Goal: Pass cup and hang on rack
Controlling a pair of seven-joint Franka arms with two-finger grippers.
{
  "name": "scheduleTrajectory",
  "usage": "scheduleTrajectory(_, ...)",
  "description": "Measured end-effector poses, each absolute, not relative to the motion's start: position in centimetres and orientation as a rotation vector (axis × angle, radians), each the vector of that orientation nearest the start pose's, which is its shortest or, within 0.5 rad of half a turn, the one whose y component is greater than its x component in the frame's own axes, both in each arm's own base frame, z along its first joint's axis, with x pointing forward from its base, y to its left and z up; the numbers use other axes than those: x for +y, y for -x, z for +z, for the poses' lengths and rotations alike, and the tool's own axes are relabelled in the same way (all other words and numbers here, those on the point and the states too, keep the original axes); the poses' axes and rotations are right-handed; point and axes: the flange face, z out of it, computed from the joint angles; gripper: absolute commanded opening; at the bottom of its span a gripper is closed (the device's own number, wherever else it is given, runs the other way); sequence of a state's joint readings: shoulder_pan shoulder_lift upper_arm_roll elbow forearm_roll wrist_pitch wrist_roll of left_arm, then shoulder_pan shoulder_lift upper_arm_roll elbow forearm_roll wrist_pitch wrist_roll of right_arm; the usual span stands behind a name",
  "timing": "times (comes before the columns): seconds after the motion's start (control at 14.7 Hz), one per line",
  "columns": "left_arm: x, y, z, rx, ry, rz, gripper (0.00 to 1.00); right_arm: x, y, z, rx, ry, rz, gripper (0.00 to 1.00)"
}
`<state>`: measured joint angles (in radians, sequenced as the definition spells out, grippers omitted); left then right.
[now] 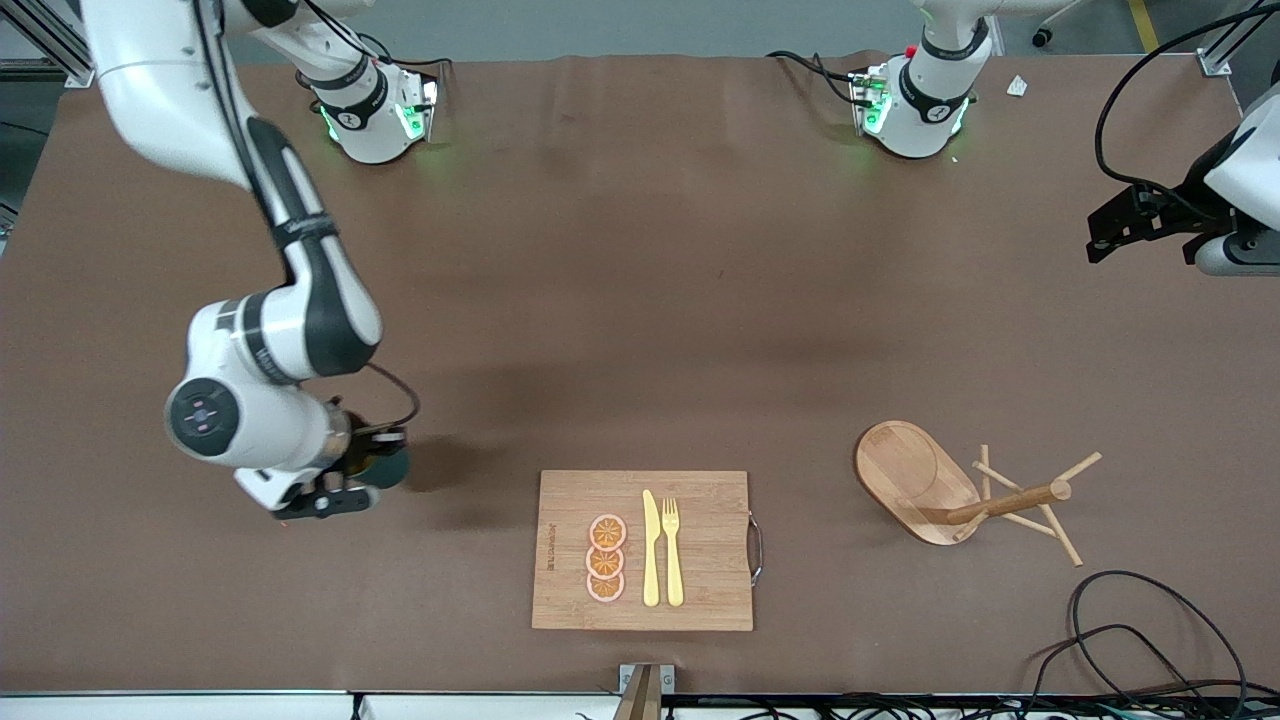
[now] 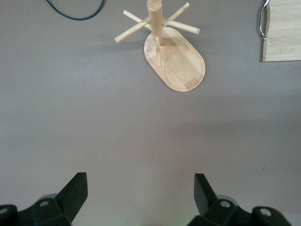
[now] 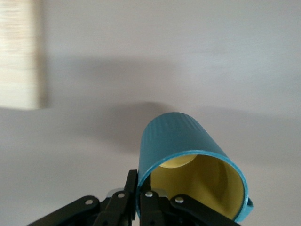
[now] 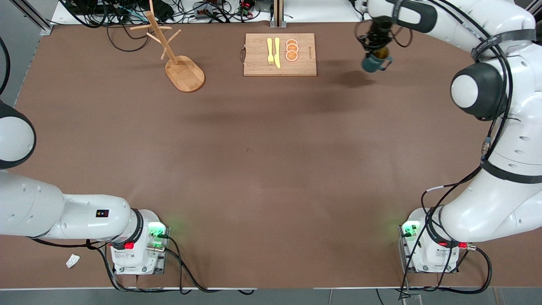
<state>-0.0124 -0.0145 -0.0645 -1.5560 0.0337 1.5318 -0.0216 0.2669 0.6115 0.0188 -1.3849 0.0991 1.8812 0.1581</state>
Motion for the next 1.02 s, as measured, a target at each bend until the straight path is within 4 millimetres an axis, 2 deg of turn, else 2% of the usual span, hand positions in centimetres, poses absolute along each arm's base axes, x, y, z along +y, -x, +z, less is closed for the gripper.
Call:
scheduleTrajectory(0.14, -3.9, -54.5, 63.5, 0.084, 3.105, 0.014, 1.0, 28.0, -65.7, 37.5, -0.114, 3.055, 0.19, 0.03)
scheduleTrajectory(0.27, -3.9, -54.5, 63.5, 0.084, 3.105, 0.015, 1.0, 35.4, -62.9, 38.3, -0.065, 3.039, 0.173, 0.03)
scheduleTrajectory(0.41, -3.9, -54.6, 63.5, 0.084, 3.105, 0.017, 1.0, 42.6, -60.0, 37.2, 0.019, 3.024, 0.131, 0.03)
scheduleTrajectory(0.54, -3.8, -54.6, 63.3, 0.084, 3.105, 0.022, 1.0, 48.7, -57.5, 34.7, 0.099, 3.002, 0.095, 0.03)
scheduleTrajectory(0.61, -3.9, -54.7, 63.2, 0.084, 3.105, 0.023, 1.0, 51.0, -56.6, 33.3, 0.127, 2.983, 0.079, 0.03)
scheduleTrajectory(0.75, -3.9, -54.7, 63.1, 0.084, 3.105, 0.026, 1.0, 53.9, -55.7, 30.5, 0.164, 2.94, 0.044, 0.03)
scheduleTrajectory(1.02, -3.9, -54.7, 63.1, 0.084, 3.105, 0.028, 1.0, 56.4, -54.8, 26.0, 0.227, 2.899, 0.005, 0.05)
